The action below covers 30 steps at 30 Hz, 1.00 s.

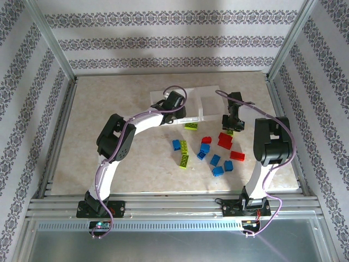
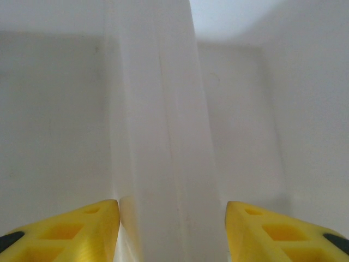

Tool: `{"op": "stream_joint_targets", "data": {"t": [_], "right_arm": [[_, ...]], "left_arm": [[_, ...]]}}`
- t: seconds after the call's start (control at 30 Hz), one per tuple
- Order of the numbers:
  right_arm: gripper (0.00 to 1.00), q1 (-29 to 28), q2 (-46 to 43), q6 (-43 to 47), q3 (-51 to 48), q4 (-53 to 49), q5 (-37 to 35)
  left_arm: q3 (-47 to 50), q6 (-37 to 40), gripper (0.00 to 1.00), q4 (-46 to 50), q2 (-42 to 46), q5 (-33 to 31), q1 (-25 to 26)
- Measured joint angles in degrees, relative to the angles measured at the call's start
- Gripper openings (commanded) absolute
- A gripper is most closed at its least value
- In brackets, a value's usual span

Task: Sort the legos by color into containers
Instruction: Pick up the lego from the middle-right of the table, then place the lego in the container.

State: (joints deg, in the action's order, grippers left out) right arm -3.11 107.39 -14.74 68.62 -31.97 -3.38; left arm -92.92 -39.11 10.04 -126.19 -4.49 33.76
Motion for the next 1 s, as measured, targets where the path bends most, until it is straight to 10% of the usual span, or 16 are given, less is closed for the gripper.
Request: {"op": "stream_joint_targets", "data": {"t": [0.3,0.67,1.0], "right_arm": [[0.17,-0.1,-6.1,-0.1,-0.1,-1.7,-0.5],[0.16,-6.1,-13.8,-0.3,3.7,-1.9,-2.4],[0.16,-9.5,-2.6,-0.3,15.4,-0.2,-3.0]], "left_arm": [[0.0,2.2,1.00,0.4,0.9,0.3,0.0],[5.6,3.6,1.00,-0.2,16.8,1.2,0.0],[27.7,6.2,1.00,-4.2,34.4,-3.0,0.0]]}}
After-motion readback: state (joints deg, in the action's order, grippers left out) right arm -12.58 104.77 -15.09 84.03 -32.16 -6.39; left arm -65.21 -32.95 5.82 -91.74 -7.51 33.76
